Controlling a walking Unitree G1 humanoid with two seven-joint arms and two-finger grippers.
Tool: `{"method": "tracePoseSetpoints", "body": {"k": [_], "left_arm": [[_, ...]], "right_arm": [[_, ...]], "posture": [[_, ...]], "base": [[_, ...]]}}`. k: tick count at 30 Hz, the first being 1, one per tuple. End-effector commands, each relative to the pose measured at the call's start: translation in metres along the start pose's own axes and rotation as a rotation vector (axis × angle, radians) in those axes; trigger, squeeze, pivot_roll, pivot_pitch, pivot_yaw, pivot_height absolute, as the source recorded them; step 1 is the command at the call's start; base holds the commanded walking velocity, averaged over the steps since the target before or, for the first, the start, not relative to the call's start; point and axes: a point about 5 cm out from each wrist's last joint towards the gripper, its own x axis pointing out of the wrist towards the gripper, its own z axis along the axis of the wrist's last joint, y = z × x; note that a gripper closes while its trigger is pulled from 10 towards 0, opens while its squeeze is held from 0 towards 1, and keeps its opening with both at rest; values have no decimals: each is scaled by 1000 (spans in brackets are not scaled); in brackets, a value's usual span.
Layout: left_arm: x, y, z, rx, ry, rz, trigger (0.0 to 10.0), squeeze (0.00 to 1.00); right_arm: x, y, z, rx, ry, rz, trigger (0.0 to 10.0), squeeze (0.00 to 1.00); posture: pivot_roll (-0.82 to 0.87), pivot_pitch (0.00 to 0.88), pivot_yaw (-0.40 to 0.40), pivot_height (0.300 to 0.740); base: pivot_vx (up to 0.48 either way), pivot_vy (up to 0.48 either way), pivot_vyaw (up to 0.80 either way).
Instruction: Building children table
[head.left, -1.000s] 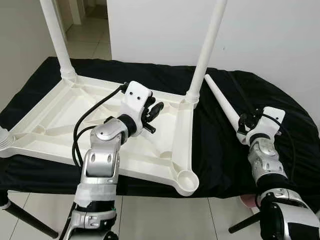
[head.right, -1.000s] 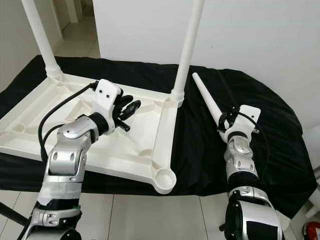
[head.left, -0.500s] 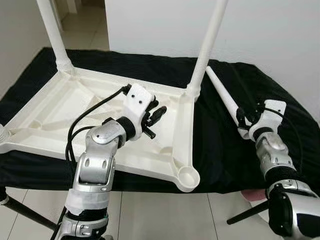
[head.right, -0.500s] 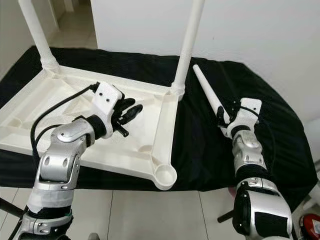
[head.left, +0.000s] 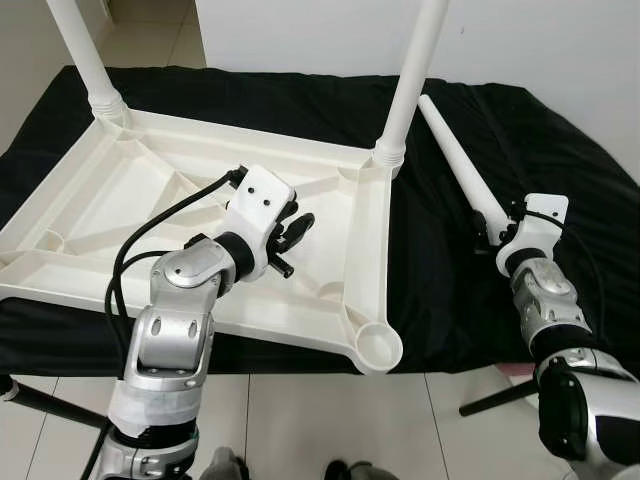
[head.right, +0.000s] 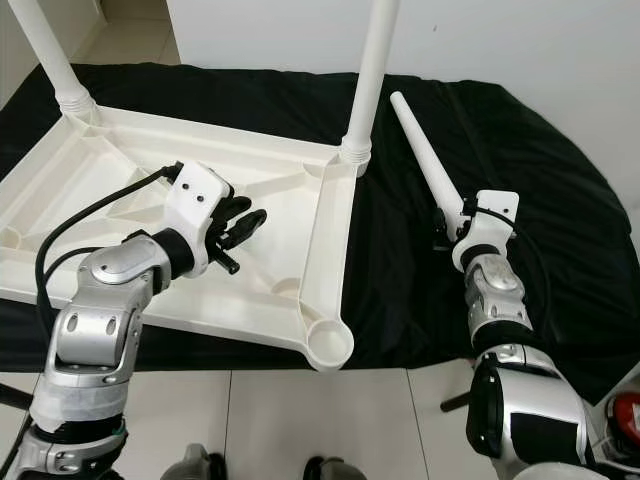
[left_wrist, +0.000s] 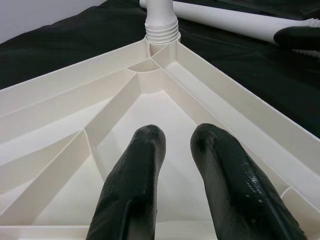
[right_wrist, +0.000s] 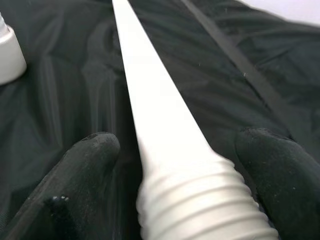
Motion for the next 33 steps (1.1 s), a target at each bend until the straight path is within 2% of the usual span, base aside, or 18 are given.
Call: {"method": "tracePoseSetpoints", "body": {"k": [1, 16, 17, 18, 25, 33], "left_arm": [[-2, -2, -1, -11, 9, 17, 10000, 0], [-9, 1, 1, -1, 39, 41, 10000, 0], [-10, 1, 1, -1, 40, 44, 10000, 0], [-10, 1, 1, 2, 40, 46, 10000, 0], [-8, 3, 2, 11, 38, 59, 10000, 0], [-4, 6, 4, 18, 23, 80, 10000, 0]], "right_arm": [[-2, 0, -7, -1, 23, 6, 10000, 0], [2, 13, -7, 18, 22, 48, 10000, 0], [2, 14, -7, 28, 23, 51, 3922, 0], [2, 15, -7, 43, 24, 59, 0, 0], [2, 19, -10, 82, 37, 82, 0, 0], [-1, 23, -14, 75, 26, 99, 0, 0]], "posture": [[80, 233, -25, 740], [101, 245, -24, 740], [101, 245, -24, 740], [108, 240, -24, 740], [105, 226, -32, 740], [95, 183, -56, 740]], "base": [[0, 0, 0], [0, 0, 0], [0, 0, 0], [0, 0, 0], [0, 0, 0], [0, 0, 0]]}}
